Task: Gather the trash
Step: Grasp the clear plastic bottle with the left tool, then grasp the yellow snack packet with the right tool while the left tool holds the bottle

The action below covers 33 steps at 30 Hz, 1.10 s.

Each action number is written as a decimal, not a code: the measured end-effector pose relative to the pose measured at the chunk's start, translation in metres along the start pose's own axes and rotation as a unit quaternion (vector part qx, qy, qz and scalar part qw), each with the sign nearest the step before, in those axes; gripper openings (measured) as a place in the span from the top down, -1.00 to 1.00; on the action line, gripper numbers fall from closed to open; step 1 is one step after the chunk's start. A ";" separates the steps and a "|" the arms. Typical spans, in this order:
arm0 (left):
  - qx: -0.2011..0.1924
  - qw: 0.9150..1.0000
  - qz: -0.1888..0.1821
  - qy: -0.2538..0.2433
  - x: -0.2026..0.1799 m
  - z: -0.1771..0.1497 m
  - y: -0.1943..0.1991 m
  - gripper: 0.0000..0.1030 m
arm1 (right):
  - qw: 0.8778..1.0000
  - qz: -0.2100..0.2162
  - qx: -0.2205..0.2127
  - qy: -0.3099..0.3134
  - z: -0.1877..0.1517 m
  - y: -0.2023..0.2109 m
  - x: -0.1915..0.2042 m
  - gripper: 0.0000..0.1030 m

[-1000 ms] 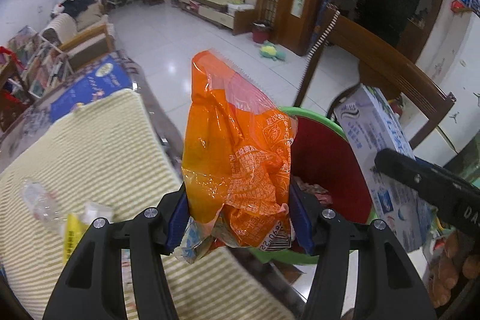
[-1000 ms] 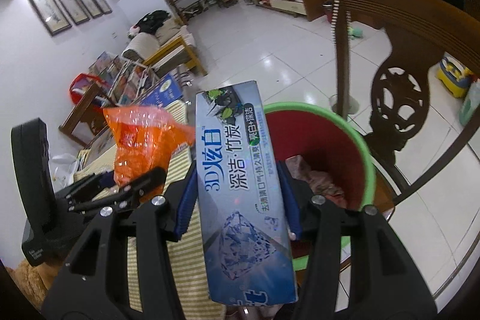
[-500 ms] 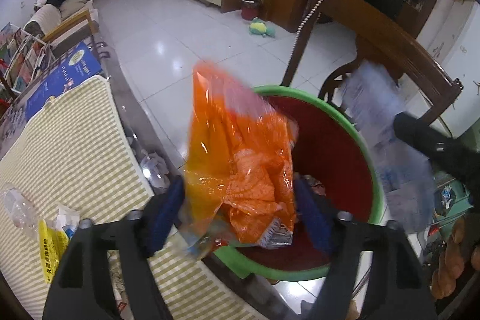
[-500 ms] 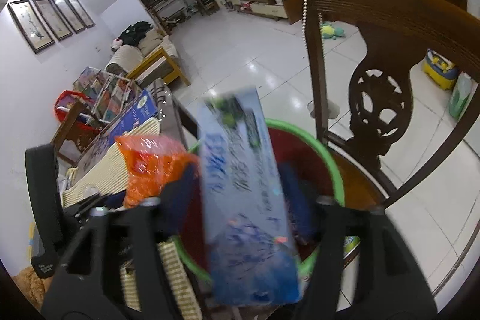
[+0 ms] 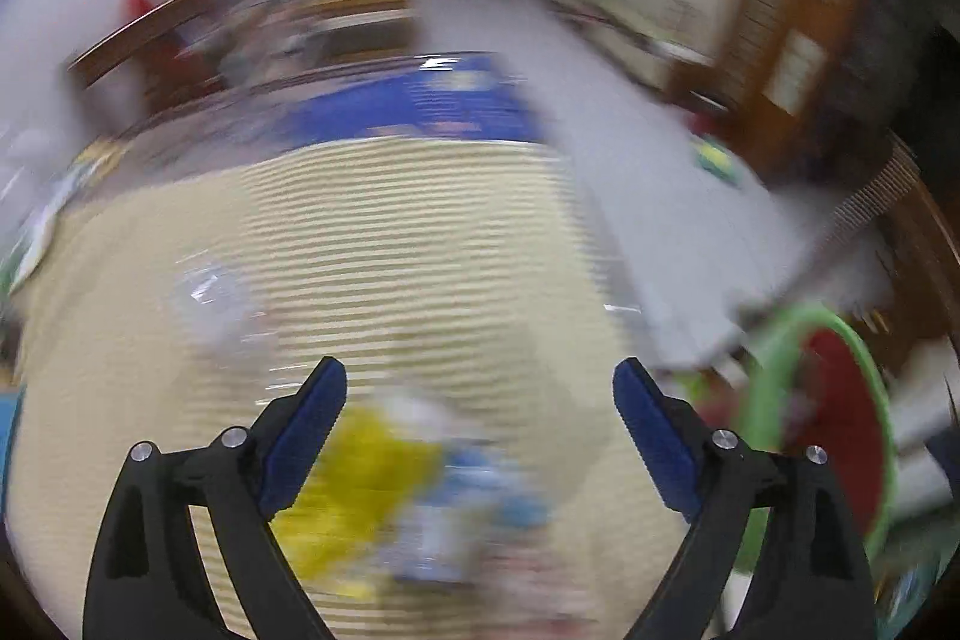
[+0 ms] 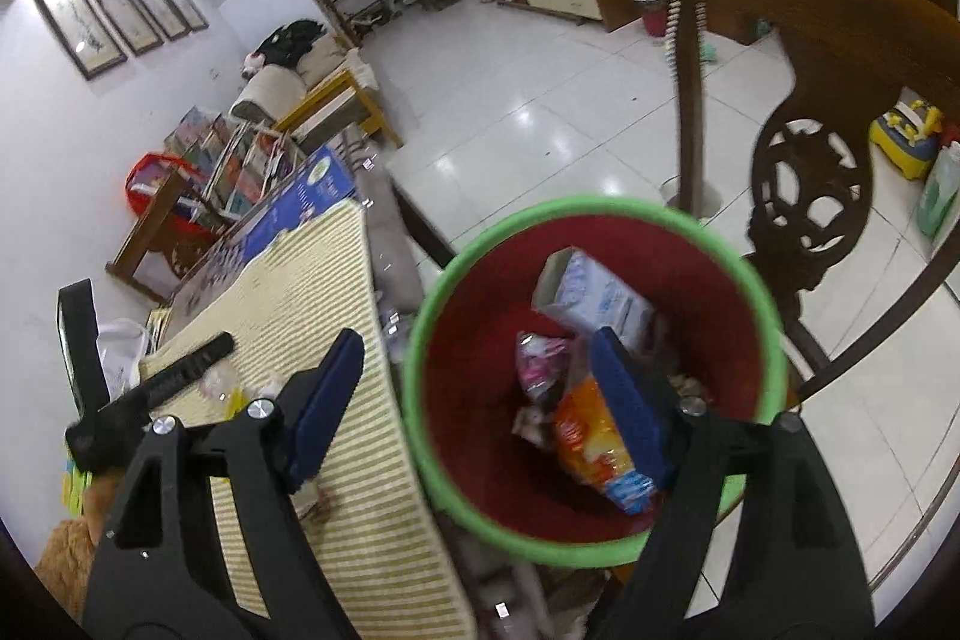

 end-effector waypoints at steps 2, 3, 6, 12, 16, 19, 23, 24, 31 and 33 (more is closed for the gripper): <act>0.017 0.997 0.034 0.062 0.044 0.002 -0.020 -0.77 | 1.000 0.005 0.009 0.004 -0.006 -0.009 0.014 -0.48; 0.039 0.993 0.051 0.103 0.071 0.003 -0.037 -0.78 | 1.000 0.007 0.013 0.005 -0.010 -0.014 0.019 -0.48; 0.098 0.981 0.065 0.153 0.107 0.006 -0.075 -0.78 | 0.999 0.014 0.032 0.017 -0.021 -0.033 0.045 -0.48; 0.131 0.982 0.049 0.123 0.108 0.019 -0.120 -0.78 | 0.997 0.023 0.064 0.044 -0.041 -0.064 0.095 -0.48; 0.155 0.984 0.005 0.085 0.095 0.024 -0.141 -0.20 | 0.994 0.035 0.093 0.056 -0.058 -0.090 0.125 -0.48; 0.156 0.983 -0.035 0.092 0.102 0.023 -0.143 -0.05 | 0.990 0.046 0.116 0.068 -0.070 -0.111 0.147 -0.48; 0.156 0.984 -0.061 0.066 0.116 0.020 -0.136 0.12 | 0.984 0.054 0.151 0.072 -0.087 -0.144 0.170 -0.48; 0.152 0.985 -0.060 0.058 0.122 0.018 -0.133 0.12 | 0.983 0.057 0.160 0.071 -0.091 -0.154 0.176 -0.48; 0.144 0.988 -0.046 -0.003 0.180 -0.008 -0.118 0.11 | 0.975 0.069 0.205 0.056 -0.112 -0.219 0.201 -0.26; 0.146 0.988 -0.044 -0.015 0.196 -0.020 -0.114 0.11 | 0.973 0.056 0.216 0.055 -0.117 -0.237 0.204 0.03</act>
Point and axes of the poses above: each gripper's, at about its wrist camera, not at the fingertips, and y roughly against the way its jaws point, x to its left, z to its top, the point moved 3 cm from there along -y, roughly the way its jaws point, and after that the axes turned 15 degrees about z, right-handed, at the moved point
